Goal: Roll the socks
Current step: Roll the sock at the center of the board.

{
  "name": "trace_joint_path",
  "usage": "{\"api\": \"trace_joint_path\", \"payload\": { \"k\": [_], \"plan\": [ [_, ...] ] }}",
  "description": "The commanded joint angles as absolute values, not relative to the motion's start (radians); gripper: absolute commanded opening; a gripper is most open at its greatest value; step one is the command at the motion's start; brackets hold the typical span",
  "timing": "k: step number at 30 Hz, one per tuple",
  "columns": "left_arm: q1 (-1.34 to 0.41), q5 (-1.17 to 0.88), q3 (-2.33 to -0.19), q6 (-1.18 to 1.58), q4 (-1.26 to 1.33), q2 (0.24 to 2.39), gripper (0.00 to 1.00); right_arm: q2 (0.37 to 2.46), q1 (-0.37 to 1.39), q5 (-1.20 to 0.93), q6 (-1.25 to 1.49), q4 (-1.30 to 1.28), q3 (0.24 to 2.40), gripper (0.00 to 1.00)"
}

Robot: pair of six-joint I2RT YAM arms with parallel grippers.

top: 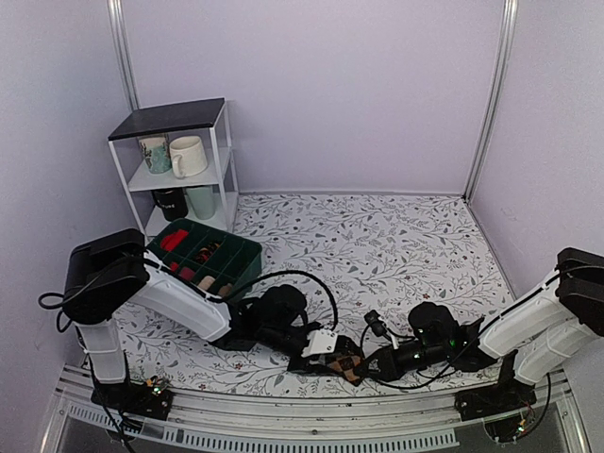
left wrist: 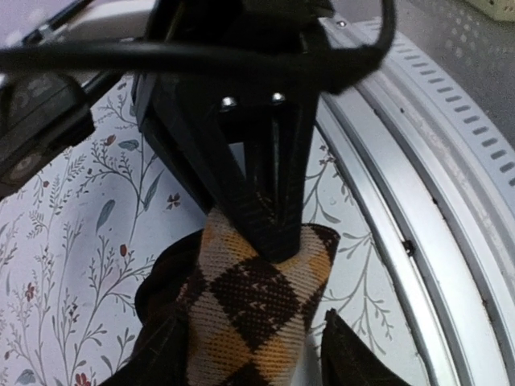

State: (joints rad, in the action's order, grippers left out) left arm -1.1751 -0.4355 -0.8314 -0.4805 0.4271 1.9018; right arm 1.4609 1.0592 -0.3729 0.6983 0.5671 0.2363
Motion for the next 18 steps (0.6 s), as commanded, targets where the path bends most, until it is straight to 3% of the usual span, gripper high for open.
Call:
{"api": "trace_joint_path", "payload": {
  "k": [1,11,18],
  "plan": [
    [-1.166,-0.472,-0.865,-0.467,0.375,1.934,0.49,1.506,1.063,-0.38,0.693,0.367,0.199,0.03],
    [-1.165,-0.51,-0.883,-0.412,0.274,1.95,0.21,1.502,1.059,-0.373,0.689,0.364,0.202,0.03],
    [-1.164,-0.512,-0.912,-0.277,0.119,2.004,0.17,1.48,1.048,-0.368,0.646,0.312,0.248,0.06]
  ]
}}
